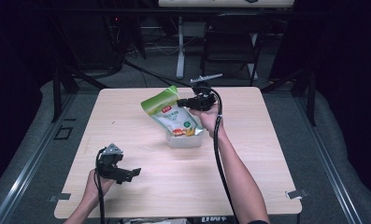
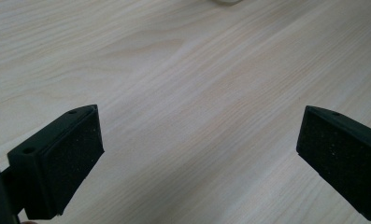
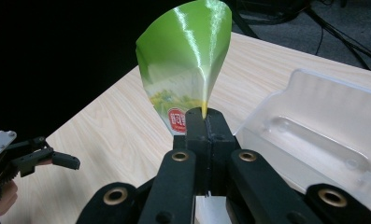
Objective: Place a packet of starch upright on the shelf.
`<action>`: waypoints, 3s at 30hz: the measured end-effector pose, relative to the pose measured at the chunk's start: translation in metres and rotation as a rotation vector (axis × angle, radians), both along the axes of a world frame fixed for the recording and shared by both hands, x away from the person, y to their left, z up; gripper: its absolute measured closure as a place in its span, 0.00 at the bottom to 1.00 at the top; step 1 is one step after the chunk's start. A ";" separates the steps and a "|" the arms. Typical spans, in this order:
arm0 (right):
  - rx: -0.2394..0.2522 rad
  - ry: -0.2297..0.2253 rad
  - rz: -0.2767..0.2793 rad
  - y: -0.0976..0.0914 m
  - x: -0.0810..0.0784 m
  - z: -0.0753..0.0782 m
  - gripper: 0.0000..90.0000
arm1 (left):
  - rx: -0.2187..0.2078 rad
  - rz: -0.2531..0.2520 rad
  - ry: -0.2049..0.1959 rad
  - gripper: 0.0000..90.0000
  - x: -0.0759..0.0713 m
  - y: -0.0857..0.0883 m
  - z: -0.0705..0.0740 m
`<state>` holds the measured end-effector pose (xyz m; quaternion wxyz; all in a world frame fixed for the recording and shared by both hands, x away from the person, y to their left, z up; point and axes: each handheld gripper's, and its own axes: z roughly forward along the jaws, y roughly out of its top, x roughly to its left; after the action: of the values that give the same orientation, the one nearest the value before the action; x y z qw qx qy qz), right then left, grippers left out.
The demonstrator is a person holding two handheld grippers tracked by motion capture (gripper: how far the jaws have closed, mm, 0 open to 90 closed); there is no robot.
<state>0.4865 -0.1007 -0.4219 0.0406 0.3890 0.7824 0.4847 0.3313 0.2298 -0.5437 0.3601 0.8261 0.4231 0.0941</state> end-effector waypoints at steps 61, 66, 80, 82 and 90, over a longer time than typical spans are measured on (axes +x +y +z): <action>-0.124 -0.031 -0.071 -0.052 0.012 -0.011 0.59 | 0.013 0.003 0.004 0.00 0.000 0.000 -0.001; -0.143 -0.022 -0.057 -0.042 0.026 -0.004 0.41 | 0.024 -0.004 0.004 0.00 0.001 0.000 -0.001; -0.183 -0.036 0.005 -0.020 0.029 -0.005 0.98 | 0.034 -0.009 0.013 0.00 0.001 0.000 -0.002; -0.149 -0.057 0.025 -0.020 0.025 -0.006 0.99 | 0.038 -0.007 0.010 0.00 0.001 0.000 -0.002; -0.040 -0.121 0.141 -0.018 0.001 -0.002 1.00 | 0.038 -0.011 0.023 0.00 0.002 -0.002 -0.003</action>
<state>0.4878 -0.1189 -0.4237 0.0611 0.3023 0.8134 0.4932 0.3335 0.2280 -0.5469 0.3400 0.8362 0.4207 0.0907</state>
